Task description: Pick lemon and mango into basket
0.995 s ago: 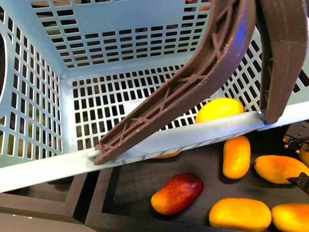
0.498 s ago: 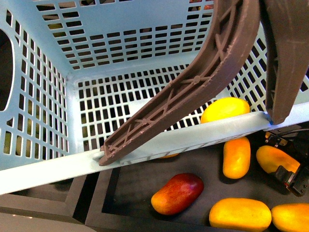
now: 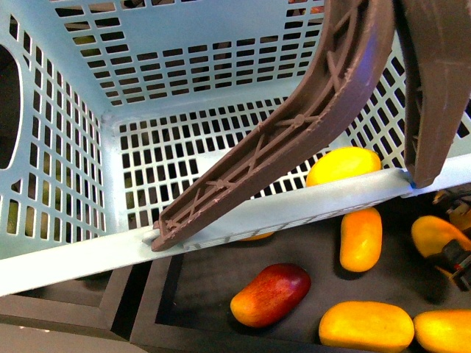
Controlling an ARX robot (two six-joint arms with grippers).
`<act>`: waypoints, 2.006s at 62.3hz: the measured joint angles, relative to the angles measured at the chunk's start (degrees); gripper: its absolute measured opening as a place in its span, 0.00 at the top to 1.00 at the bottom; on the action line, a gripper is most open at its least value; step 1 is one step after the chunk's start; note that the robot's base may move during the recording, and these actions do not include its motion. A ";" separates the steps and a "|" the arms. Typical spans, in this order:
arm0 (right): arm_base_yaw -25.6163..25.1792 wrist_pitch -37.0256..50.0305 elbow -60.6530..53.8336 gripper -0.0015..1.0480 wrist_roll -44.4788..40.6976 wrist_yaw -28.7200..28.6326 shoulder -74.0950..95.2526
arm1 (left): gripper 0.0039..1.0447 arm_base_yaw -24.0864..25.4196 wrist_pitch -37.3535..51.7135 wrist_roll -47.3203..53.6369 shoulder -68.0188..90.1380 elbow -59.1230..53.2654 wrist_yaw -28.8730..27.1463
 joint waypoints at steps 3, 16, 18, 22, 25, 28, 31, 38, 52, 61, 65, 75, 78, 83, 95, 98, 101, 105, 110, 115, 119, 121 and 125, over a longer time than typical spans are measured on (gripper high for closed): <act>-1.38 0.68 -1.14 0.41 2.36 -1.31 -2.49 | 0.86 0.00 0.00 0.00 0.00 0.00 0.00; -7.28 3.58 -7.21 0.41 12.96 -7.48 -18.12 | 0.86 0.00 0.00 0.00 0.00 0.00 0.00; -7.85 3.56 -8.13 0.41 13.86 -8.17 -20.55 | 0.86 0.00 0.00 0.00 0.00 0.00 -0.02; -8.85 3.26 -10.51 0.41 16.55 -10.38 -26.99 | 0.86 0.00 0.00 0.00 0.00 0.00 -0.04; -9.31 2.64 -12.26 0.41 18.45 -11.47 -32.52 | 0.86 0.00 0.00 0.02 0.00 0.02 -0.07; -9.53 1.84 -13.73 0.41 21.03 -12.52 -38.14 | 0.86 0.00 0.00 0.00 0.00 0.00 -0.07; -9.53 0.90 -14.78 0.41 23.30 -13.46 -43.76 | 0.86 0.00 0.00 0.00 0.00 0.00 -0.02; -6.93 -2.73 -15.39 0.41 35.23 -14.23 -63.73 | 0.86 0.00 0.00 0.00 0.00 0.00 0.02; 14.36 -5.01 -11.45 0.41 46.53 3.52 -71.10 | 0.86 0.00 0.00 0.00 0.00 0.00 -0.04; 23.85 -4.52 -9.42 0.41 48.59 11.85 -65.64 | 0.86 0.00 0.00 0.00 0.00 0.02 -0.04; 28.30 -3.85 -7.85 0.41 49.83 15.39 -62.58 | 0.86 0.00 0.00 -0.04 0.00 0.00 0.09; 34.18 -3.80 -4.50 0.41 51.84 21.24 -57.24 | 0.86 0.00 0.00 0.00 0.00 0.00 -0.02; 35.26 -4.50 -3.41 0.41 52.30 23.19 -55.54 | 0.86 0.00 0.00 -0.02 0.00 0.02 -0.02; 36.68 -6.01 -1.88 0.41 53.05 25.77 -52.57 | 0.86 0.00 0.00 -0.02 0.00 0.00 0.02; 38.34 -6.45 -0.68 0.16 54.77 27.93 -48.92 | 0.86 0.00 0.00 0.02 0.00 0.00 0.00; 38.32 -6.34 -0.66 0.09 55.39 28.98 -49.16 | 0.86 0.00 0.00 0.00 0.00 0.00 0.00; 38.07 -6.27 -0.68 0.07 55.89 29.83 -49.83 | 0.86 0.00 0.00 0.04 0.00 0.02 -0.04; 37.55 -6.23 -0.96 0.09 56.00 30.95 -51.30 | 0.86 0.00 -0.02 -0.02 0.00 0.00 0.09; 36.04 -6.67 -2.73 0.08 56.04 33.09 -55.36 | 0.86 0.00 -0.02 -0.09 0.04 0.00 0.13; 33.86 -7.54 -4.63 0.08 56.06 35.69 -59.91 | 0.86 0.11 -0.02 0.07 0.04 0.00 -0.28; 32.92 -5.40 -5.33 0.10 55.21 34.91 -61.09 | 0.86 0.15 -0.02 -0.02 0.04 0.00 -0.31; 32.37 0.22 -7.37 0.15 53.55 32.17 -61.61 | 0.86 0.13 -0.02 0.07 0.04 0.00 -0.26; 31.56 8.92 -11.78 0.23 51.23 28.63 -62.47 | 0.86 0.04 -0.02 0.17 0.04 0.00 -0.20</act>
